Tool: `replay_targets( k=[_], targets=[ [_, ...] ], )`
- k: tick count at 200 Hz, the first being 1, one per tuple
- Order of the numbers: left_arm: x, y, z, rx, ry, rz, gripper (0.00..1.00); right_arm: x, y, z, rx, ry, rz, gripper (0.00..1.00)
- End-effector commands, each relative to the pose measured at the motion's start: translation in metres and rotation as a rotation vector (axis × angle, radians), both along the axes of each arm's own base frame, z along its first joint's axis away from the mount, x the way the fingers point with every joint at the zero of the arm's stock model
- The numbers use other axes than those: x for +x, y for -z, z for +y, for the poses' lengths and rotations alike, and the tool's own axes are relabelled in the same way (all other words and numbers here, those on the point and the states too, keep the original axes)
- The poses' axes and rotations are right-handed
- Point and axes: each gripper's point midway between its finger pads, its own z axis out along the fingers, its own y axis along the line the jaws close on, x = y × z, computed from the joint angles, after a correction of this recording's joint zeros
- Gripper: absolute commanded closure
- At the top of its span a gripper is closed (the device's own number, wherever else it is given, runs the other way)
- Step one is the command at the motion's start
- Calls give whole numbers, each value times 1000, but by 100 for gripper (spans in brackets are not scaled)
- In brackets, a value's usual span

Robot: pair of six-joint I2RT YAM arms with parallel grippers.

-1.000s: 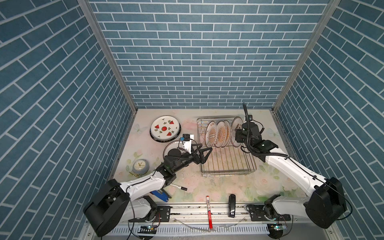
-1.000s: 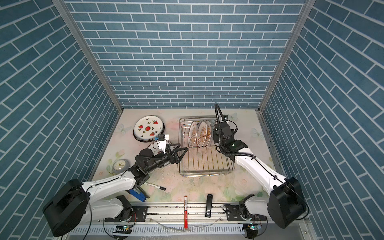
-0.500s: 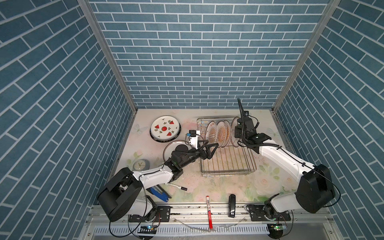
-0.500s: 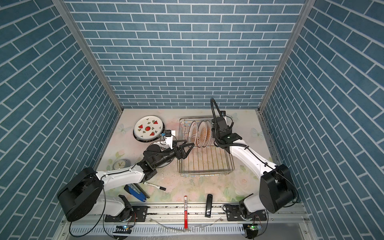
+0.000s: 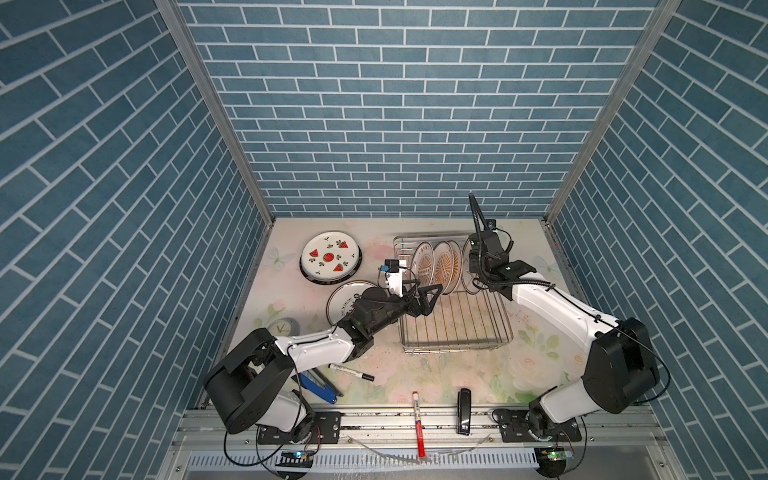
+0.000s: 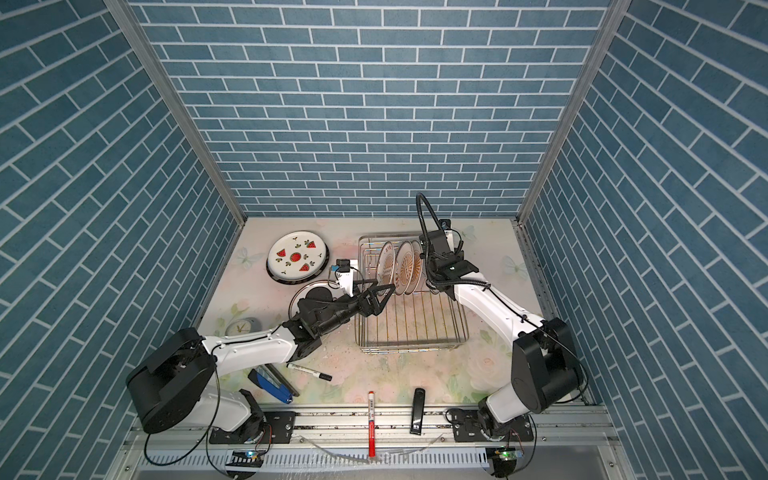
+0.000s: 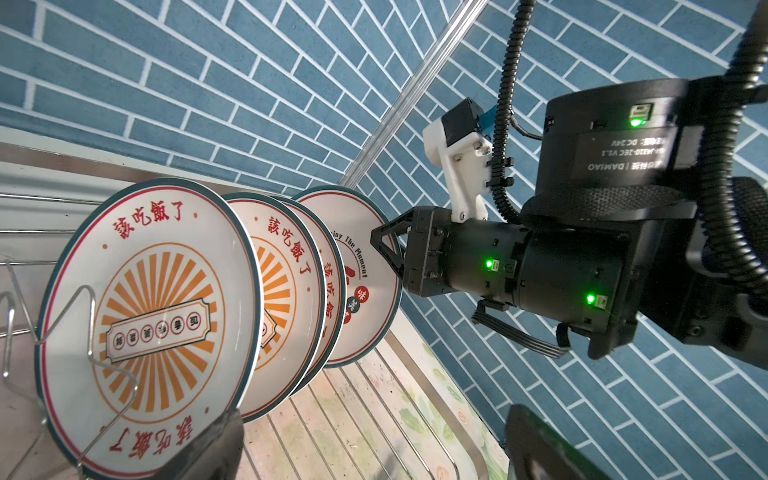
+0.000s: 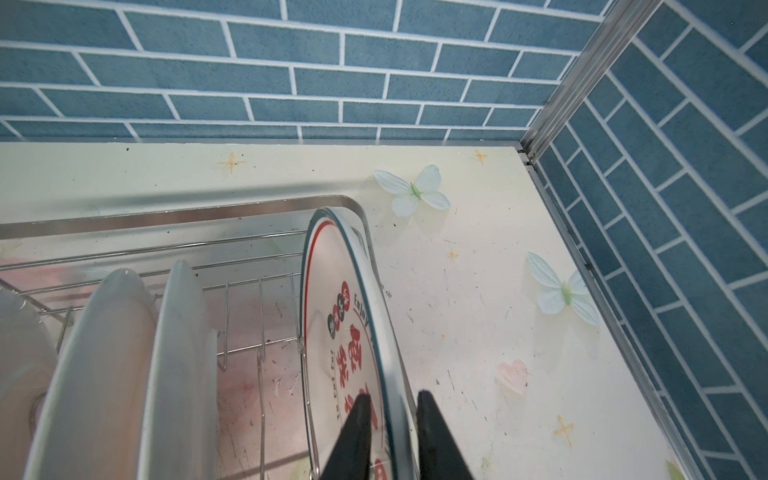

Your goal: Unload the plates from the dish rack

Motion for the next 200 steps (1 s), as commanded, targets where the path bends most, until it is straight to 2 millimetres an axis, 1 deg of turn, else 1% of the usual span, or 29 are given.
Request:
replay_targets(
  k=[1,24,37,48,69,91,133,158,183,200],
  targets=[
    [-3,-7,7,3,-29,-35,0,6,-5,-4,-41,45,-6,72],
    [-2,-5,9,6,-38,-34,0,7,2,-6,-69,51,15,68],
    [-2,-3,7,9,-33,-28,0,8,3,-6,-80,48,18,68],
    [-2,-3,7,9,-31,-29,0,8,3,-6,-81,50,19,71],
    [-2,-3,7,9,-31,-29,0,8,0,-7,-78,53,6,73],
    [-3,-3,10,3,-39,-32,0,8,-10,-9,-71,65,-44,74],
    [-4,2,13,2,-49,-27,0,4,-16,-2,-62,51,-74,78],
    [-7,3,20,1,-63,-33,0,6,-9,3,-77,40,-59,78],
    [-8,4,28,7,-90,-35,0,9,-3,0,-110,56,-39,80],
    [-9,4,30,8,-94,-36,0,9,-1,0,-123,60,-33,82]
  ],
)
